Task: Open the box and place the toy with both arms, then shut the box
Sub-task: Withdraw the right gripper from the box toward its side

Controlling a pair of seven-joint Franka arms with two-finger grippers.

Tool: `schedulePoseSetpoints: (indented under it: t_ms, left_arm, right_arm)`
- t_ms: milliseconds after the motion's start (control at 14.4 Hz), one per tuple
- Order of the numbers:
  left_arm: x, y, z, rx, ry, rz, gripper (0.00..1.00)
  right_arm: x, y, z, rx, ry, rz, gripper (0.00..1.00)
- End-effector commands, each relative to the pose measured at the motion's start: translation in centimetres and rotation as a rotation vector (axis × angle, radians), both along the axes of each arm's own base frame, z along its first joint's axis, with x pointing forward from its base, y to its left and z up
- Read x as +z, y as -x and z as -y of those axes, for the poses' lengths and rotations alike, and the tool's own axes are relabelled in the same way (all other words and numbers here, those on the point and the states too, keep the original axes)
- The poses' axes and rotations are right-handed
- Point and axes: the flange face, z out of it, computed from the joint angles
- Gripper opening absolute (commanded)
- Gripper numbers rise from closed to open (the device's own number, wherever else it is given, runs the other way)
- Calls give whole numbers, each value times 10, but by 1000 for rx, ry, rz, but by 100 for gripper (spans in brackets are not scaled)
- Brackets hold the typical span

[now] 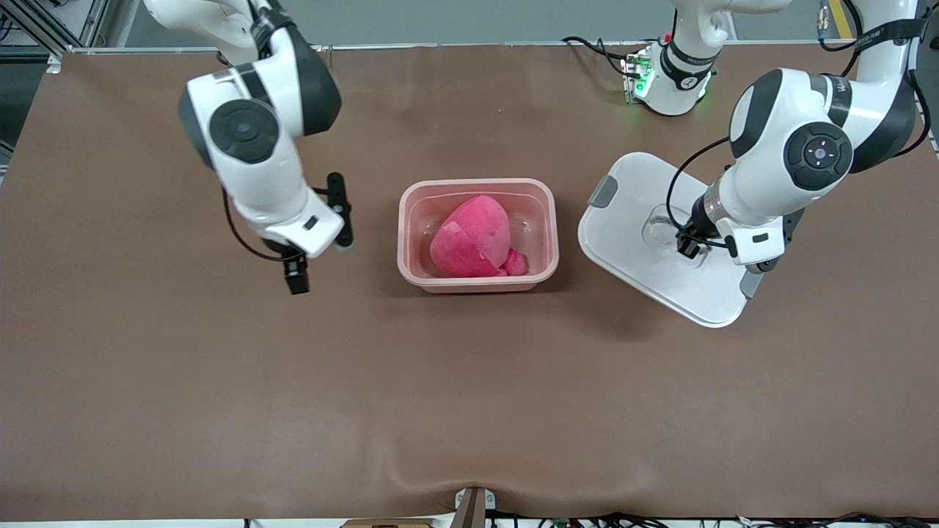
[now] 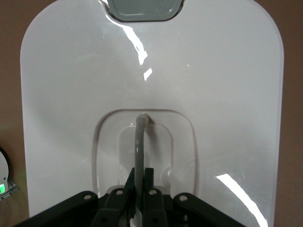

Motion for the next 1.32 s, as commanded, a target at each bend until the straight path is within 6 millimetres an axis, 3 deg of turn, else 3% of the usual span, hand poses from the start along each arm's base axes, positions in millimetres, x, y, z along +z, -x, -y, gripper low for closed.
schedulePoseSetpoints:
  t_ms: [0,209,627,1045,1254]
  left_arm:
    - [7,6,4,5,14,3,0]
    - [10,11,28,42,8,12,0]
    - [16,18,90,126,-1,31,0]
    - [19,22,128,191,-1,43,0]
    - [15,24,151,236,-22,53,0]
  right_arm:
    - [6,6,21,-109,-25,-1,100]
    - [6,6,49,-242,-25,7,100]
    - [9,-5,147,-410,-36,22,100]
    - [3,1,262,-684,-123,41,100]
    - [9,10,292,-810,-143,48,100]
